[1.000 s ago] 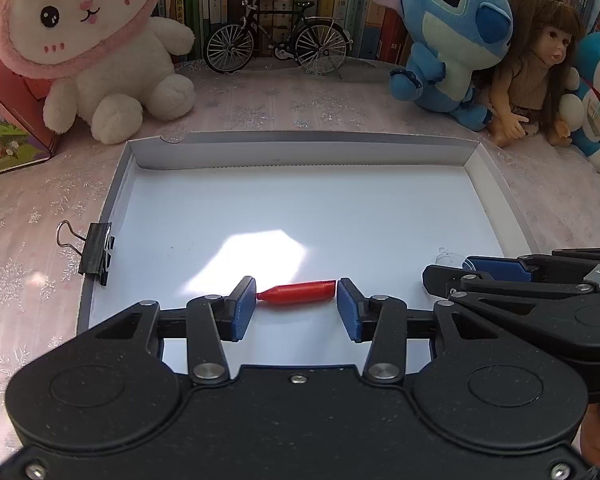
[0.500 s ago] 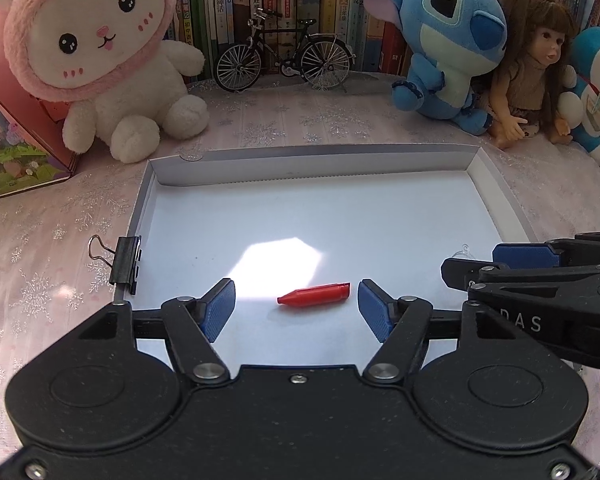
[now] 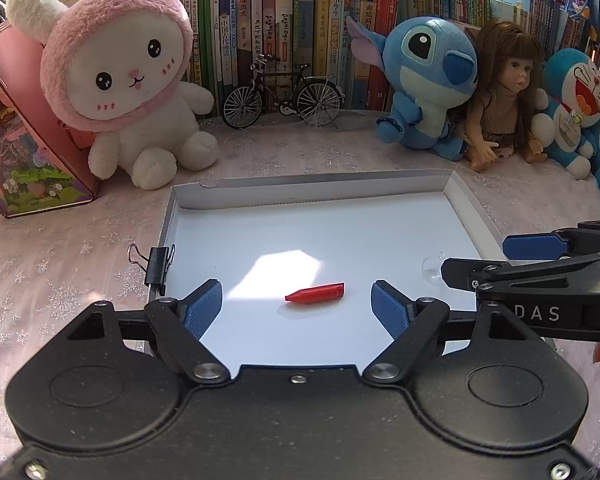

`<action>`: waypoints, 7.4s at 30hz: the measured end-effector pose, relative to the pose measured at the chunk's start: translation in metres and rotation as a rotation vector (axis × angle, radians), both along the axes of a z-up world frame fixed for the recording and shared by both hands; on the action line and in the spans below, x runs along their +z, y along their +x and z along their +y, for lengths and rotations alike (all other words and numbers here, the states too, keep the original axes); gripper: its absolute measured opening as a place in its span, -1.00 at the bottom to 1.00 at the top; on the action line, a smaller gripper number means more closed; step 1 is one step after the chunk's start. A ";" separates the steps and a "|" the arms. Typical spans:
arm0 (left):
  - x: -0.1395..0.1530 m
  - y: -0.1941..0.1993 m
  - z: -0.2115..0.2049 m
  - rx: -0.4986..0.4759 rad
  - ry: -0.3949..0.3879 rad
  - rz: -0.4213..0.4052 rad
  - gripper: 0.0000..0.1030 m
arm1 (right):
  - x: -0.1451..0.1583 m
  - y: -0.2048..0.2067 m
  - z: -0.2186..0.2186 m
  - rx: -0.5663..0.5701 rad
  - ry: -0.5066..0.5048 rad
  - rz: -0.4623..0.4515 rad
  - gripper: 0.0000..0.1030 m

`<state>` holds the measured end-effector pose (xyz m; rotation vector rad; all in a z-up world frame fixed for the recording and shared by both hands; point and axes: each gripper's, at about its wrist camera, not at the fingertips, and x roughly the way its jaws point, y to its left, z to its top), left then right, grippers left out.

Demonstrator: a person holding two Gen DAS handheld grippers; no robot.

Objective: Organize rigid objects
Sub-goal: 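Open the left tool to drop the red cap while the right tool releases the clear cup in the tray, then withdraw both tools from the tray back toward the remaining objects, then grasp the black binder clip with the left tool while the right tool grasps a black round lid, then carry the binder clip in the left tool and black lid in the right tool over the tray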

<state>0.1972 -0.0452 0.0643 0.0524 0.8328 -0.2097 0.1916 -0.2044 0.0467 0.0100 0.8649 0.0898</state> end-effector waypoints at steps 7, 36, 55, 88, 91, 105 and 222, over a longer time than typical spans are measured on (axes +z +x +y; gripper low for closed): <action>0.006 -0.027 0.011 -0.025 -0.024 -0.030 0.60 | 0.008 -0.025 0.004 0.030 0.001 -0.053 0.53; -0.018 -0.119 0.032 -0.032 -0.028 -0.115 0.60 | -0.014 -0.123 0.030 0.054 -0.070 -0.287 0.53; -0.047 -0.182 0.050 -0.011 -0.017 -0.184 0.59 | -0.041 -0.180 0.053 0.097 -0.081 -0.362 0.37; -0.062 -0.217 0.060 0.029 -0.022 -0.076 -0.33 | -0.058 -0.229 0.074 0.176 0.004 -0.295 -0.25; -0.064 -0.216 0.059 0.043 -0.004 -0.085 -0.21 | -0.062 -0.228 0.073 0.169 -0.001 -0.274 -0.24; -0.066 -0.203 0.056 0.053 0.003 -0.110 -0.23 | -0.062 -0.231 0.072 0.194 -0.005 -0.279 -0.04; -0.045 0.047 0.043 0.103 -0.061 0.119 -0.42 | -0.034 0.023 -0.042 -0.098 0.137 0.082 -0.27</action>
